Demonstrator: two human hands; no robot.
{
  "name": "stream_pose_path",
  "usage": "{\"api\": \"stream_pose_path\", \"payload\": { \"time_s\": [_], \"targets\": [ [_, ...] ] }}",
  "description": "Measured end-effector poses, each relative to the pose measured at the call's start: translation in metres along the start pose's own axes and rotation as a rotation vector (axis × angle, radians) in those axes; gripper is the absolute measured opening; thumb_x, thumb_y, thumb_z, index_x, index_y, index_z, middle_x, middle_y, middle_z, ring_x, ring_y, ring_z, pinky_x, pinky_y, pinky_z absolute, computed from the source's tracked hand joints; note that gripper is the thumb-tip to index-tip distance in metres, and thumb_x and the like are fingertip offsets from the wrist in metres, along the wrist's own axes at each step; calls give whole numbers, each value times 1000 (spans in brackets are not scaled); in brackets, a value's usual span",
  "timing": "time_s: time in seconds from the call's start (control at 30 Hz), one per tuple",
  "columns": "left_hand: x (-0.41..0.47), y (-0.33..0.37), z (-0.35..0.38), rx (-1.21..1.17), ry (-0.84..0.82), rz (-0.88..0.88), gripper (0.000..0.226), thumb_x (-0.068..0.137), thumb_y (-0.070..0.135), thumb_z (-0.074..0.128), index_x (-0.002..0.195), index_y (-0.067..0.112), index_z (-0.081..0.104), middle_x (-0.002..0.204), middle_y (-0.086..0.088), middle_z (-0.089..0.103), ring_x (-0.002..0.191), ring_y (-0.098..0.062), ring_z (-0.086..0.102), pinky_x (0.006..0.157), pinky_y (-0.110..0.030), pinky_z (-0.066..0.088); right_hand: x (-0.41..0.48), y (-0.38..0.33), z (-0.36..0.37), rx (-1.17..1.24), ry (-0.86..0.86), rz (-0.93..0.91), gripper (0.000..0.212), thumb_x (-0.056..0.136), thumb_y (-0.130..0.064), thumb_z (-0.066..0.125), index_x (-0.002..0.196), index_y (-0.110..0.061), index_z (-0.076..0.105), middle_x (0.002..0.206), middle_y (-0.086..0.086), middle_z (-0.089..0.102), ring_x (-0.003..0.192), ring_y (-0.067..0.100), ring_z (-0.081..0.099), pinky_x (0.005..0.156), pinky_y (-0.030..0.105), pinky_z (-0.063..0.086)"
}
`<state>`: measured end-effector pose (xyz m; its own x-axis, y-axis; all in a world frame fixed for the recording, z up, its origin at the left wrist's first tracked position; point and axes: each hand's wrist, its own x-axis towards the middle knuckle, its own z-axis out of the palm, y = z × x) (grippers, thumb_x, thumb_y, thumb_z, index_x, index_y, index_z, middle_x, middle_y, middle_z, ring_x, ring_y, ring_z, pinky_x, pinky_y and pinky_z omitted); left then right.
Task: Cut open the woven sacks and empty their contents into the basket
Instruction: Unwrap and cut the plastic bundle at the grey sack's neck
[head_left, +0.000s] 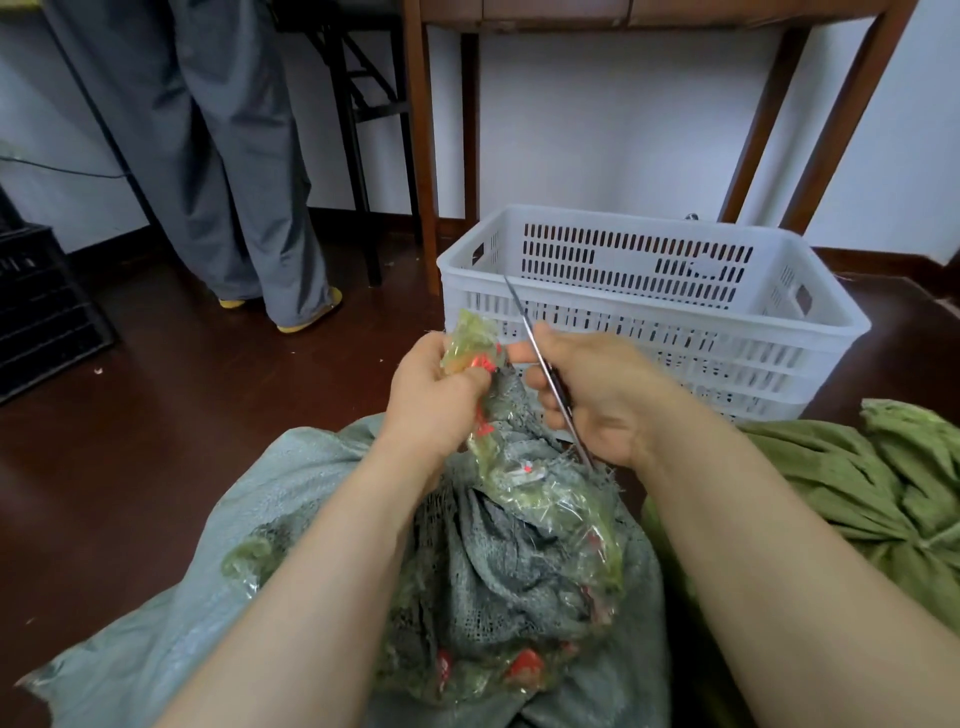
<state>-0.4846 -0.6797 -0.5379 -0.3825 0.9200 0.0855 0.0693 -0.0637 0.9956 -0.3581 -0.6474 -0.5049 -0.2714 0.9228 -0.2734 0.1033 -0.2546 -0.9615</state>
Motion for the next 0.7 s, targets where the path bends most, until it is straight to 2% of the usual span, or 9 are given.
{"api": "stream_pose_path", "payload": {
  "time_s": [0.13,0.2,0.27,0.3,0.4,0.47,0.53,0.6,0.7],
  "targets": [
    [-3,4,-1,7,-98,6,17,85,-2,54,90,14,56,78,-4,60,70,-19,57,63,-34,49,0,2,5,27,-38,-5,24,100,-22,47,88,-8,62,70,3,49,60,14,40,55,27,37],
    [-4,7,-1,-175,-224,-57,6,85,16,59,89,11,59,77,-5,61,70,-22,58,64,-38,50,0,2,7,84,-42,-12,26,101,-20,45,87,-7,62,71,6,51,63,18,45,62,33,47],
    [-3,9,-2,-372,-293,-124,28,81,32,56,91,7,62,77,-6,60,69,-22,57,55,-34,51,-1,2,8,153,-43,-18,29,102,-18,43,85,-5,62,78,13,58,72,26,54,79,45,53],
    [-2,9,-2,-367,-271,-114,28,81,32,59,91,7,62,73,-5,60,65,-22,55,46,-29,46,-2,2,8,166,-52,-29,30,102,-17,42,85,-3,63,80,16,61,73,27,58,80,48,54],
    [0,5,2,-221,-148,-84,35,73,33,76,91,12,55,61,1,61,47,-18,44,45,-29,26,-3,2,7,3,9,-110,32,100,-16,46,91,11,62,78,23,63,66,29,61,72,52,55],
    [2,4,2,-201,-42,-109,51,69,27,84,107,15,52,71,3,68,52,-19,57,49,-29,36,-2,1,3,-111,104,-170,27,99,-13,47,91,7,64,80,20,64,64,25,59,69,49,56],
    [4,2,1,-200,16,-138,59,68,19,84,118,15,52,94,-7,72,75,-21,71,64,-32,54,-2,-1,-3,-111,171,-210,24,100,-11,45,90,-3,65,76,9,62,46,13,52,43,29,46],
    [3,0,-1,-193,36,-153,51,68,13,83,114,7,61,96,-13,72,80,-24,71,73,-35,58,-3,-6,-10,-61,193,-230,22,100,-12,45,91,-7,65,71,4,58,40,9,40,35,18,29],
    [3,-5,-2,-219,51,-148,26,70,5,80,94,1,71,81,-16,73,66,-25,69,67,-34,58,-7,-14,-14,-97,159,-225,20,98,-15,47,93,-9,66,61,2,58,44,10,35,35,18,26]
  ]
}}
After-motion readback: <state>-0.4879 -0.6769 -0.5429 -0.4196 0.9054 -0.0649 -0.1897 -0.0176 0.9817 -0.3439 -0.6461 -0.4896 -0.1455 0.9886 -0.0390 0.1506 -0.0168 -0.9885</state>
